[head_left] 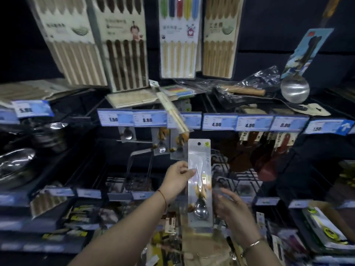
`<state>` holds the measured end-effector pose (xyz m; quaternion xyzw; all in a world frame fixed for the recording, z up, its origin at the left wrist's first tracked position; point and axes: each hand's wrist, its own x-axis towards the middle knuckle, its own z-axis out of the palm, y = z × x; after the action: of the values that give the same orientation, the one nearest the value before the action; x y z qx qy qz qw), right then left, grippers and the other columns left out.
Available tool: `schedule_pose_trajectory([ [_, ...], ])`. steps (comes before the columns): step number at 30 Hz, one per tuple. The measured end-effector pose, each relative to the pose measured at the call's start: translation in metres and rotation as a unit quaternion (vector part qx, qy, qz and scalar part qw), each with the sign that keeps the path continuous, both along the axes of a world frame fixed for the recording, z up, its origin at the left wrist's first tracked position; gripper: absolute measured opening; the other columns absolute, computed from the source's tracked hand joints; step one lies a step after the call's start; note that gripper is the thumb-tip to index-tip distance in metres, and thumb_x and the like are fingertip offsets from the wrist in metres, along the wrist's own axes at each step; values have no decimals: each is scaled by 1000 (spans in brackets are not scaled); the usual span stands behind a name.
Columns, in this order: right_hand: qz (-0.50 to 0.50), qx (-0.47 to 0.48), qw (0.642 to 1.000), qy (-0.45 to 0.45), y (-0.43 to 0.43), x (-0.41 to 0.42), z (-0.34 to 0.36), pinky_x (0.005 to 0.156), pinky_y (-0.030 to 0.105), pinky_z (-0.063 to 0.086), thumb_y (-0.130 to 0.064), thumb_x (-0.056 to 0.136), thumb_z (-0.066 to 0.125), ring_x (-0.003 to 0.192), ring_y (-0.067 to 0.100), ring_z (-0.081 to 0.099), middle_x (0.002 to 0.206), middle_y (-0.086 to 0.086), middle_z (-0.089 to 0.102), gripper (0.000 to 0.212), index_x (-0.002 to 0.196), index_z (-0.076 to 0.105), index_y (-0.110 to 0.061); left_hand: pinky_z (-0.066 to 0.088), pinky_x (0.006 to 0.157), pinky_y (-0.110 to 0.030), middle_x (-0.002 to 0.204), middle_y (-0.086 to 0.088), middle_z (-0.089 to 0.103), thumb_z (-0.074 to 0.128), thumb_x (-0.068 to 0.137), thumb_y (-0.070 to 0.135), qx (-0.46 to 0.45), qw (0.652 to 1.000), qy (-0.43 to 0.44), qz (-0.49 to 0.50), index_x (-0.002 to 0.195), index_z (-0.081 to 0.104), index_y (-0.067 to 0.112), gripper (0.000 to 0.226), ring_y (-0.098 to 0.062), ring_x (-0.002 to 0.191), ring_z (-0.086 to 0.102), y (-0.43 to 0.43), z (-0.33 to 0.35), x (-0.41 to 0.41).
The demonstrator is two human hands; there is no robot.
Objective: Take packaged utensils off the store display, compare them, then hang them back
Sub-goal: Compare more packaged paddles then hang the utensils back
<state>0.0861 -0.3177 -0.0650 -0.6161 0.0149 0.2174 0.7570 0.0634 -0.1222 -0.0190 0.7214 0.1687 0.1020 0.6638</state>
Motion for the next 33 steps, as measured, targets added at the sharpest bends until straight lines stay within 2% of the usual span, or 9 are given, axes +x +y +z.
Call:
schedule_pose_trajectory([
  [3, -33, 2, 999, 17, 5, -3, -5, 60, 31, 58, -1, 92, 60, 70, 28, 73, 84, 17, 75, 14, 104, 63, -6, 46, 67, -23, 58, 11, 60, 70, 85, 21, 12, 999, -1, 31, 72, 55, 18, 20, -10, 65, 57, 31, 1, -6],
  [5, -57, 4, 998, 27, 7, -4, -6, 52, 28, 57, 4, 94, 52, 58, 24, 71, 72, 13, 74, 15, 98, 62, -6, 51, 67, -22, 64, 10, 65, 70, 86, 20, 20, 999, -4, 43, 73, 59, 20, 17, -9, 67, 61, 46, 3, -12],
  [8, -84, -5, 996, 33, 10, -7, -6, 65, 36, 52, -2, 96, 54, 75, 32, 65, 86, 19, 69, 15, 109, 59, -6, 56, 84, -47, 86, -13, 69, 68, 87, 15, 19, 998, 6, 53, 80, 61, 13, 10, -32, 86, 68, 64, 2, -21],
  [11, -97, 7, 994, 39, 14, -12, -2, 69, 35, 49, -3, 96, 55, 76, 31, 62, 86, 20, 66, 15, 111, 58, -4, 54, 91, -52, 99, -22, 71, 66, 87, 13, 27, 998, 16, 59, 88, 62, 4, 10, -39, 96, 68, 78, -1, -27],
  [16, -115, -2, 992, 41, 14, -13, 0, 73, 38, 53, -2, 96, 53, 81, 34, 64, 90, 20, 67, 13, 107, 60, -4, 52, 89, -44, 97, -21, 71, 66, 88, 16, 44, 995, 10, 93, 99, 63, -2, 21, -33, 95, 67, 101, 1, -30],
  [20, -127, 1, 991, 46, 16, -14, 2, 79, 40, 53, -2, 97, 53, 83, 35, 63, 89, 20, 66, 13, 108, 59, -3, 53, 88, -47, 93, -22, 70, 65, 89, 18, 41, 994, -30, 97, 97, 63, 3, 17, -32, 91, 68, 111, 14, -32],
  [23, -131, -3, 990, 51, 18, -14, 3, 87, 45, 52, -3, 96, 54, 92, 35, 63, 95, 20, 67, 16, 112, 59, -3, 55, 82, -33, 88, -6, 72, 63, 91, 18, 62, 993, -68, 74, 93, 64, 17, 3, -19, 89, 69, 114, 22, -34],
  [26, -132, -9, 989, 63, 16, -9, 2, 94, 48, 50, -7, 96, 56, 97, 35, 65, 101, 20, 67, 17, 113, 60, -5, 54, 73, -18, 88, 2, 72, 63, 91, 20, 91, 989, -101, 59, 92, 64, 22, 2, -7, 86, 69, 115, 26, -39],
  [33, -123, -91, 988, 38, 25, 5, -3, 99, 58, 46, -6, 95, 56, 94, 40, 64, 97, 23, 67, 18, 112, 60, -3, 55, 74, -20, 88, 1, 71, 62, 92, 16, 111, 985, -126, 42, 87, 62, 20, 6, -11, 86, 68, 117, 29, -46],
])
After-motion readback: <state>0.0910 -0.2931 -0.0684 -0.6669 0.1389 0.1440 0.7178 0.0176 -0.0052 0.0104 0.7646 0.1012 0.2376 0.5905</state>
